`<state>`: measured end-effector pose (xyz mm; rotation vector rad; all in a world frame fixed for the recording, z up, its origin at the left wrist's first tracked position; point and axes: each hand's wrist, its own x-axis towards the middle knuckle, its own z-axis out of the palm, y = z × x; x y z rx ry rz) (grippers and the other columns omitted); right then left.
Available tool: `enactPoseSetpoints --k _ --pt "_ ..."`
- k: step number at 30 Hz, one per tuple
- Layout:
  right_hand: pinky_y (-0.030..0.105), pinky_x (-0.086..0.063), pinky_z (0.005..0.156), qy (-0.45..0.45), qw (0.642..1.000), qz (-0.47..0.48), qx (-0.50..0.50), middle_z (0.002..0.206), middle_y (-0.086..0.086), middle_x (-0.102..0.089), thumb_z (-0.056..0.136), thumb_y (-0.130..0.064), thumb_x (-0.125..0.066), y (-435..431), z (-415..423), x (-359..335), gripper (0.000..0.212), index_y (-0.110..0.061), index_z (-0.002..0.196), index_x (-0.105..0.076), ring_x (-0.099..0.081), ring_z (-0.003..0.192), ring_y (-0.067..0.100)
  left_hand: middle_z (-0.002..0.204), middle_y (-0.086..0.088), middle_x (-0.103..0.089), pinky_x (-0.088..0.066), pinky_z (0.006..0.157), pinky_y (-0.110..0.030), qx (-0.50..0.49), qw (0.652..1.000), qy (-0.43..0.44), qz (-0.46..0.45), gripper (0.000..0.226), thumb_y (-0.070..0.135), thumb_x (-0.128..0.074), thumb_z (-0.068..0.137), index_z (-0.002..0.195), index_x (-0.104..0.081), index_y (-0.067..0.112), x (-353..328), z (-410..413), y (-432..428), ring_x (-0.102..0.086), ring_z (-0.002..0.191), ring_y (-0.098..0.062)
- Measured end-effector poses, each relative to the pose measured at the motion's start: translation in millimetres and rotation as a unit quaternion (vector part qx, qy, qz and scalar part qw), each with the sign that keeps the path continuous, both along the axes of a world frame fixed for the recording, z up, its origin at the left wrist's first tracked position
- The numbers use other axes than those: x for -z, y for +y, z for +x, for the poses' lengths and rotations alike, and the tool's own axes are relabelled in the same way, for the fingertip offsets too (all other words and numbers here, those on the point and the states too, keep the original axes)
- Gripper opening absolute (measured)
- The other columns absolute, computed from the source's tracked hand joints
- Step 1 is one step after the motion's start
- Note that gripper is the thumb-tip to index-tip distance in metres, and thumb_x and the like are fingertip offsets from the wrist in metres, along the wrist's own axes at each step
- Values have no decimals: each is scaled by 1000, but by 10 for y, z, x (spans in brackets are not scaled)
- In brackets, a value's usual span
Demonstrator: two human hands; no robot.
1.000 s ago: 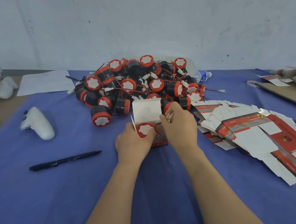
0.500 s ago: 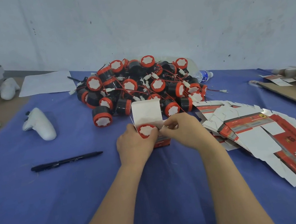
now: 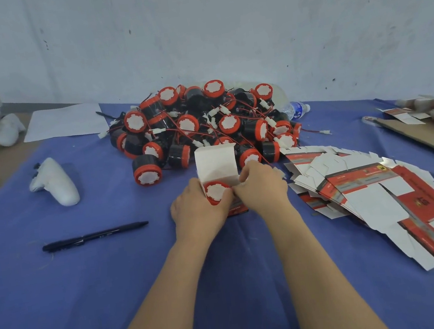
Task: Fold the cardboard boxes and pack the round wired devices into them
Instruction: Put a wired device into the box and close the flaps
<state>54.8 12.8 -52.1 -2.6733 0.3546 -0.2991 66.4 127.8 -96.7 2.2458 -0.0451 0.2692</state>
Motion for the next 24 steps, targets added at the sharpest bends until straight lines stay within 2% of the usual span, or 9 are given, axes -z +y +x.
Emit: enactPoseSetpoints --k 3,6,8,10,13,16,18,21,24 --pt "41 -47 90 35 998 -47 30 114 14 -61 86 -20 -58 -1 76 -41 28 -9 111 -57 -55 109 33 103 2 -61 -50 84 -43 13 1000 3 -9 44 53 -59 79 110 -52 23 -1 -1 -35 -58 97 -22" --pt "32 -46 73 37 996 -79 18 107 13 -64 88 -14 -54 19 96 -70 23 -5 110 -58 -61 94 27 113 -3 -53 -43 88 -38 -19 999 -5 44 55 60 -56 80 114 -51 18 8 -9 -48 -50 106 -26" --pt "31 -47 69 27 996 -84 -5 107 12 -63 90 -15 -53 17 85 -82 24 -6 110 -60 -61 87 25 118 -6 -47 -39 89 -40 -42 996 -11 73 63 65 -52 80 119 -50 15 0 -26 -35 -46 109 -28" --pt "32 -47 67 8 997 -76 -31 104 10 -63 91 -19 -53 2 70 -89 21 -9 109 -60 -60 87 25 115 -6 -43 -44 89 -41 -35 999 -5 39 63 63 -54 80 120 -50 14 -8 -34 -25 -48 107 -28" --pt "30 -35 56 -27 999 -13 -42 93 6 -60 93 -25 -56 -44 51 -72 25 -13 113 -48 -53 79 22 106 -2 -38 -48 87 -45 -14 1000 -4 8 56 57 -57 82 117 -49 14 -23 -45 -28 -50 101 -26" --pt "29 -37 55 -38 997 14 -70 89 -1 -58 94 -27 -56 -70 64 -43 29 -21 123 -51 -53 81 17 109 -4 -41 -49 86 -47 -15 1000 -3 6 55 56 -58 82 117 -49 14 -37 -45 -22 -51 101 -27" --pt "24 -40 55 -48 996 12 -77 87 -3 -57 95 -25 -55 -78 61 -20 21 -22 116 -59 -55 82 16 110 -4 -41 -49 86 -47 -19 1000 0 7 56 56 -58 82 118 -49 14 -33 -45 -21 -51 103 -27" --pt "28 -46 65 -55 996 6 -75 95 3 -62 94 -24 -56 -83 39 -4 15 -16 103 -66 -58 85 19 111 -4 -41 -50 85 -47 -21 1000 0 9 56 57 -58 82 118 -49 15 -28 -51 -21 -52 102 -27" --pt "32 -39 57 -28 996 10 -84 75 13 -57 94 -30 -56 -120 19 -32 34 -5 72 -64 -48 66 21 109 -2 -40 -51 82 -44 -23 1000 0 10 57 58 -57 81 119 -48 16 -32 -54 -19 -54 99 -26"
